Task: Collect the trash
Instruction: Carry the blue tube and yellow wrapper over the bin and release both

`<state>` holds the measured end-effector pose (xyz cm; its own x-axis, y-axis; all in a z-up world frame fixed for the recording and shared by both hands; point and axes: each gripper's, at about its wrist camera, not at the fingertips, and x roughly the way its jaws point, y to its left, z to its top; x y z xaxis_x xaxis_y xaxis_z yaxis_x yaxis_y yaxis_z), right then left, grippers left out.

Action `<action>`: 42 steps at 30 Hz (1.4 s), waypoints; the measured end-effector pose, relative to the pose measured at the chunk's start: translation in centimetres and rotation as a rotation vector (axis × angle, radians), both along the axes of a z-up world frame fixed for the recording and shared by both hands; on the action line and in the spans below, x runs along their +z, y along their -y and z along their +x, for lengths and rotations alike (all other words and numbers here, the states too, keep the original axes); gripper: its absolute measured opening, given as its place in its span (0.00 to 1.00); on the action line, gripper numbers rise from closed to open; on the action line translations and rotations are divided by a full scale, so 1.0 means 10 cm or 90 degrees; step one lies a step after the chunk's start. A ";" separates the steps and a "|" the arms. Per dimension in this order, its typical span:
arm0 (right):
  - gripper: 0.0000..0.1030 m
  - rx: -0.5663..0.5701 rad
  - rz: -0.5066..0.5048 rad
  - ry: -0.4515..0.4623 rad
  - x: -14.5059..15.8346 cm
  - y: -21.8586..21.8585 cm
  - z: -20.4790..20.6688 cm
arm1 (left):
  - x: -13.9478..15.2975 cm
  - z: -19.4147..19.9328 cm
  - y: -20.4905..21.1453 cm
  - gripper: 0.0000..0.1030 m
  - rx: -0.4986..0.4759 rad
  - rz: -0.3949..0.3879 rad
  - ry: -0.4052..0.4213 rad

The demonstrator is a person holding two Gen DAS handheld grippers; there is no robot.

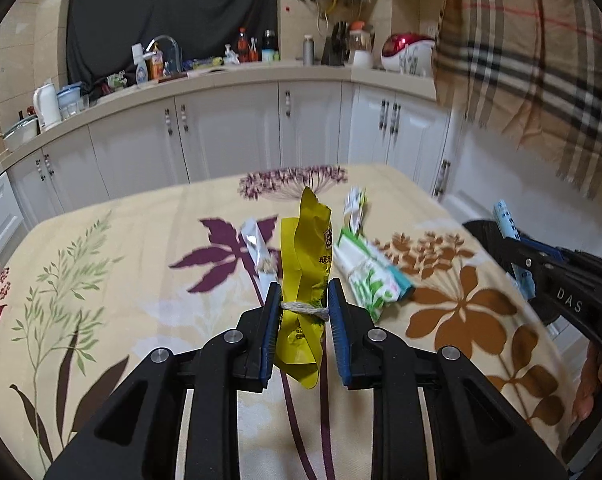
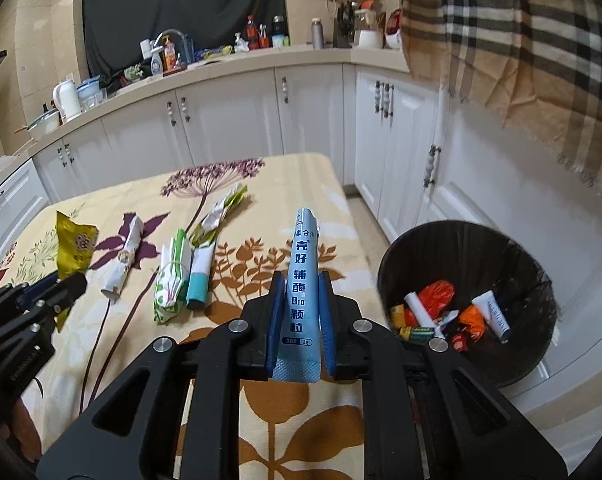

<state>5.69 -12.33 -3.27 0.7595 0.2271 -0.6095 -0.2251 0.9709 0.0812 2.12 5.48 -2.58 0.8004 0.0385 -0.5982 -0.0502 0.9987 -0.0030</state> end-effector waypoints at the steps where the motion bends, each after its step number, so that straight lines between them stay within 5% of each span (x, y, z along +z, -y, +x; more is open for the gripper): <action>1: 0.16 -0.004 0.000 0.008 0.04 0.03 -0.02 | 0.04 -0.01 0.00 0.24 0.000 -0.002 0.006; 13: 0.16 -0.086 -0.024 0.075 0.30 0.46 -0.09 | 0.31 0.11 0.27 0.24 -0.052 -0.025 0.065; 25: 0.16 -0.163 -0.038 0.097 0.32 0.96 -0.03 | 0.41 0.47 1.03 0.24 -0.149 -0.024 0.098; 42: 0.16 -0.236 -0.035 0.092 0.13 1.55 0.34 | 0.17 1.04 1.78 0.24 -0.204 -0.004 0.071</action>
<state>9.06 -27.82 -1.95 0.8631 -0.1079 -0.4934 0.1356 0.9905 0.0206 12.50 -12.36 -0.84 0.8320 -0.2289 -0.5054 0.2671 0.9637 0.0033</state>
